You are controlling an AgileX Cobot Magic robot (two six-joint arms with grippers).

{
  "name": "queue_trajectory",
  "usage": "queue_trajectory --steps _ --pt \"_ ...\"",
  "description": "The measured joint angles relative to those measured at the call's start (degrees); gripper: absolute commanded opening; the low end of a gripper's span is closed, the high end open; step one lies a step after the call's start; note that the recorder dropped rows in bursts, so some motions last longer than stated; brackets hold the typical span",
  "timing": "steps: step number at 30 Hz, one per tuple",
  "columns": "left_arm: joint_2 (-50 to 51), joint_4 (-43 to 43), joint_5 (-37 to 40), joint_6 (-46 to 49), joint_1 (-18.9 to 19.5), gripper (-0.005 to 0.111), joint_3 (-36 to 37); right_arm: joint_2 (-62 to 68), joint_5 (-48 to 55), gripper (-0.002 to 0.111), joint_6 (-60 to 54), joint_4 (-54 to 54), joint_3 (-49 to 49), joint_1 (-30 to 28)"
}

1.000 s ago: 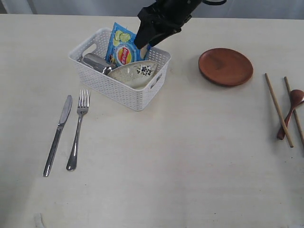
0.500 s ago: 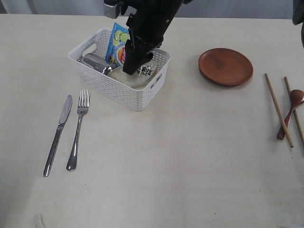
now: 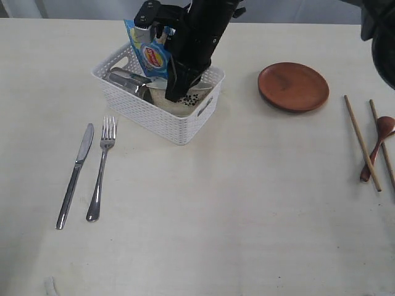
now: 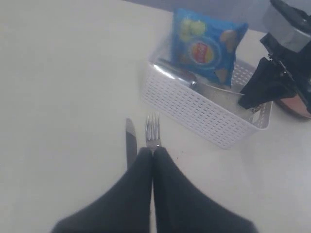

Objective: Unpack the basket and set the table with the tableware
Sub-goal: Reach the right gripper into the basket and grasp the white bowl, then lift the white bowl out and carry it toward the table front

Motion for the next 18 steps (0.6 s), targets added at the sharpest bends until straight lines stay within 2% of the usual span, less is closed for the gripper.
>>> queue_trajectory --steps 18 --pt "0.0 0.0 0.0 0.0 0.0 0.000 0.0 -9.5 0.5 0.000 2.6 0.6 0.0 0.0"
